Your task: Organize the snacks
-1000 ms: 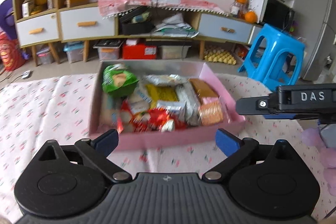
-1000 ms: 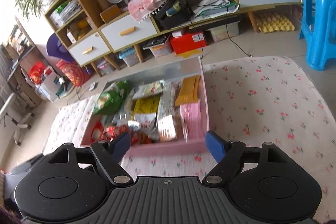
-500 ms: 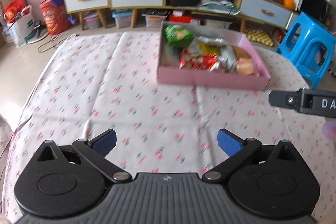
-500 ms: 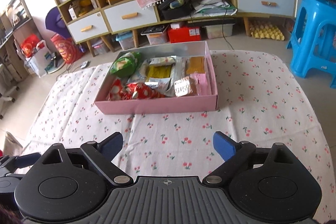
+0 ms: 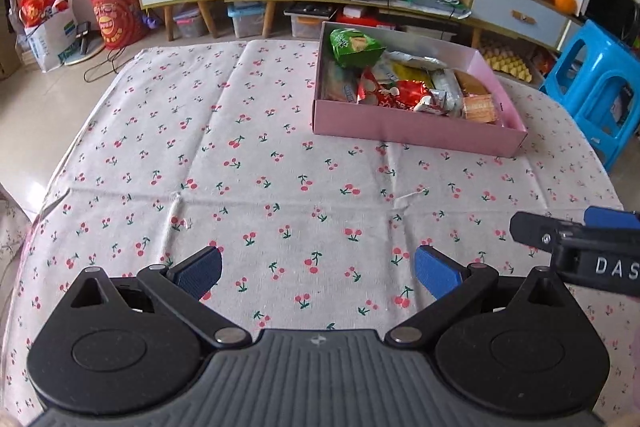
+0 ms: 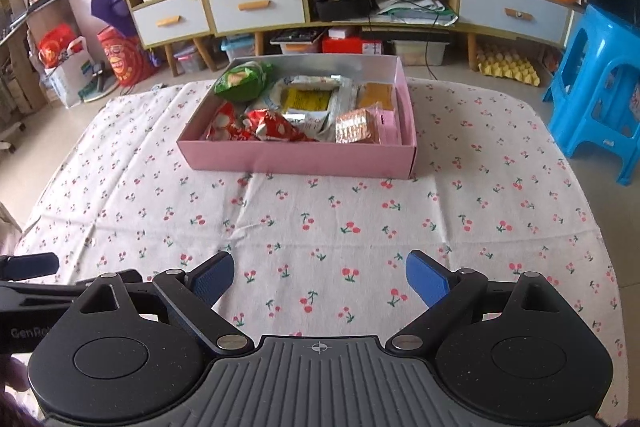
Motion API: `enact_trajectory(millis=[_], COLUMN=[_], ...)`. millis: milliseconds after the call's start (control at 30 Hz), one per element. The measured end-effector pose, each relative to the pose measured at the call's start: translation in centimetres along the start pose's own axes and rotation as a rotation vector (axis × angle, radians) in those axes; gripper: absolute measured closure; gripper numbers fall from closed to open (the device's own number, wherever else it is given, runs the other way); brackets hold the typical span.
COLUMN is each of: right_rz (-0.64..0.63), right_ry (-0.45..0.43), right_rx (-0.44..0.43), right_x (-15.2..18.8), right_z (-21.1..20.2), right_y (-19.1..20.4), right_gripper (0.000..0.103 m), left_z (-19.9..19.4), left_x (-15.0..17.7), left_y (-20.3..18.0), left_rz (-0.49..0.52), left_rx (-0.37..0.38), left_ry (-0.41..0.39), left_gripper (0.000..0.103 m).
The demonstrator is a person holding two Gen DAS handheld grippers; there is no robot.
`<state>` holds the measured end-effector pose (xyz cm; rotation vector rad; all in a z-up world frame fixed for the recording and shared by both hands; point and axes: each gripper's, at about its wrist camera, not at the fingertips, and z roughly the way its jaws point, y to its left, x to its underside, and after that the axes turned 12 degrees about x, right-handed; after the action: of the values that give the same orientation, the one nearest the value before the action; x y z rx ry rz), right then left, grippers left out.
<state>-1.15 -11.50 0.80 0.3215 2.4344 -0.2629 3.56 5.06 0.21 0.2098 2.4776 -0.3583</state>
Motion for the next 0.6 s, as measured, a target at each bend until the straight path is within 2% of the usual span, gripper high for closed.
enact_trajectory(millis=[600], right_rz=[0.021], right_ry=[0.019], right_rx=[0.014], right_x=[0.3], right_z=[0.2], right_y=[-1.4], right_gripper=[0.008], left_z=[-0.2], left_x=[0.2], left_y=[-1.1], left_rz=[0.024], left_rx=[-0.034], left_ry=[-0.007], left_gripper=[0.0])
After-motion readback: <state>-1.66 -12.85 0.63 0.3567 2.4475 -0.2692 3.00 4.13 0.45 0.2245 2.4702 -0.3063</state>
